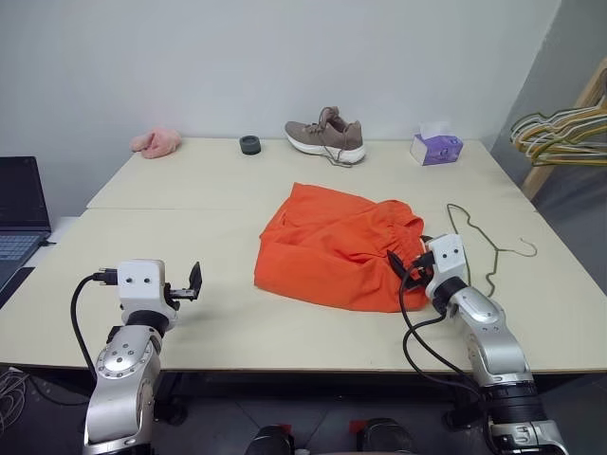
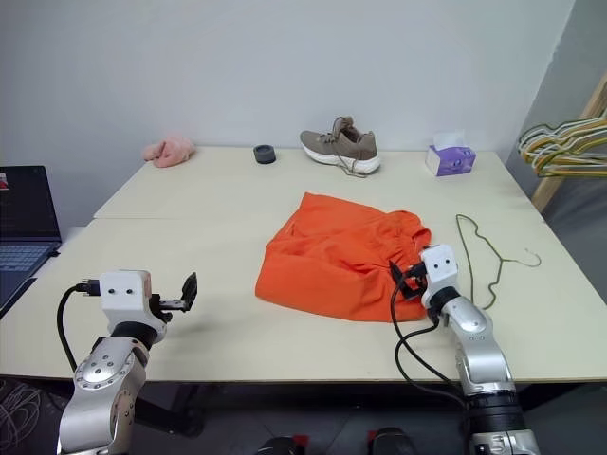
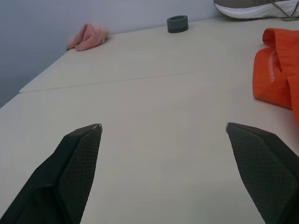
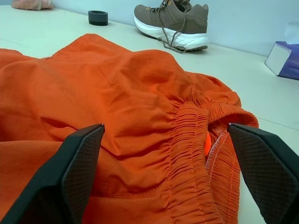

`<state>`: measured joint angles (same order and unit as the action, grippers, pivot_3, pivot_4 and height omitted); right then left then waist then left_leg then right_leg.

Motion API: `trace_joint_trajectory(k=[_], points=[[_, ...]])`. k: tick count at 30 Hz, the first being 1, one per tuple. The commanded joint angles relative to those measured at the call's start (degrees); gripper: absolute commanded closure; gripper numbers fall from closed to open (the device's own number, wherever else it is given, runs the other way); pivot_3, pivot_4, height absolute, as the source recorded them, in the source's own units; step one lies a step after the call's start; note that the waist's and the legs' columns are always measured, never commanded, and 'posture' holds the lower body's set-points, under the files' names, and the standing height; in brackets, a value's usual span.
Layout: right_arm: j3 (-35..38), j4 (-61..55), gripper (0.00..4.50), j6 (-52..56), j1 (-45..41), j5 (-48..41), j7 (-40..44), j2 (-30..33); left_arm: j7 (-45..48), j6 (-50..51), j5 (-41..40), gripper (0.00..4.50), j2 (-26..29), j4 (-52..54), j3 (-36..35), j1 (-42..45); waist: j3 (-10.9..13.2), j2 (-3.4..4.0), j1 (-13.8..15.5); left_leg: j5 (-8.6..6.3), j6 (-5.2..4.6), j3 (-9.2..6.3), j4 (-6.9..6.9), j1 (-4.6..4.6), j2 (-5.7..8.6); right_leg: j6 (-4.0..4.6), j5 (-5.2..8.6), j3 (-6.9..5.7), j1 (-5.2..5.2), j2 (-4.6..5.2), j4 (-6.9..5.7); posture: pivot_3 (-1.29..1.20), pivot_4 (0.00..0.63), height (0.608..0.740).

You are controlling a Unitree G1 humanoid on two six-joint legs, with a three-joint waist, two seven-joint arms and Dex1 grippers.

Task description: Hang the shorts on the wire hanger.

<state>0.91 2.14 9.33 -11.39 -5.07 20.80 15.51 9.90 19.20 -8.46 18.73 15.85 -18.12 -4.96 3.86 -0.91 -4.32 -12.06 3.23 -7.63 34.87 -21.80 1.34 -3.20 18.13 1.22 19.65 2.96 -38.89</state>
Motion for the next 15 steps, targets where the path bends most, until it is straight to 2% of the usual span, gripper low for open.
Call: trace_joint_trajectory(k=[1, 11, 15], points=[[0.13, -1.12, 0.02, -0.83, -1.24, 0.29, -0.11, 0.48, 0.78, -1.71, -0.56, 0.0, 0.28, 2.68, 0.02, 0.46, 0.0, 0.0, 0.02, 0.0, 0.0, 0.0, 0.0, 0.0, 0.0, 0.01, 0.0, -0.01, 0.0, 0.0, 0.0, -0.05, 0.0, 0.74], [-0.05, -1.33, 0.02, -0.62, -1.05, 0.21, 0.37, 0.62, 0.38, -0.53, -0.8, 0.0, -0.12, 2.79, -0.31, 0.21, 0.01, 0.01, 0.06, 0.0, 0.0, -0.01, 0.0, 0.0, -0.01, 0.01, 0.01, -0.01, 0.0, 0.0, 0.0, -0.05, 0.0, 0.74], [-0.14, -1.52, 0.02, -0.51, -0.79, 0.01, 0.75, 0.68, 5.48, -1.86, -5.95, 0.0, -0.16, 4.17, -0.92, -1.33, 0.02, 0.03, 0.04, 0.0, 0.01, 0.02, -0.01, 0.0, -0.01, 0.02, 0.01, 0.01, 0.0, 0.0, 0.0, -0.05, 0.0, 0.74]])
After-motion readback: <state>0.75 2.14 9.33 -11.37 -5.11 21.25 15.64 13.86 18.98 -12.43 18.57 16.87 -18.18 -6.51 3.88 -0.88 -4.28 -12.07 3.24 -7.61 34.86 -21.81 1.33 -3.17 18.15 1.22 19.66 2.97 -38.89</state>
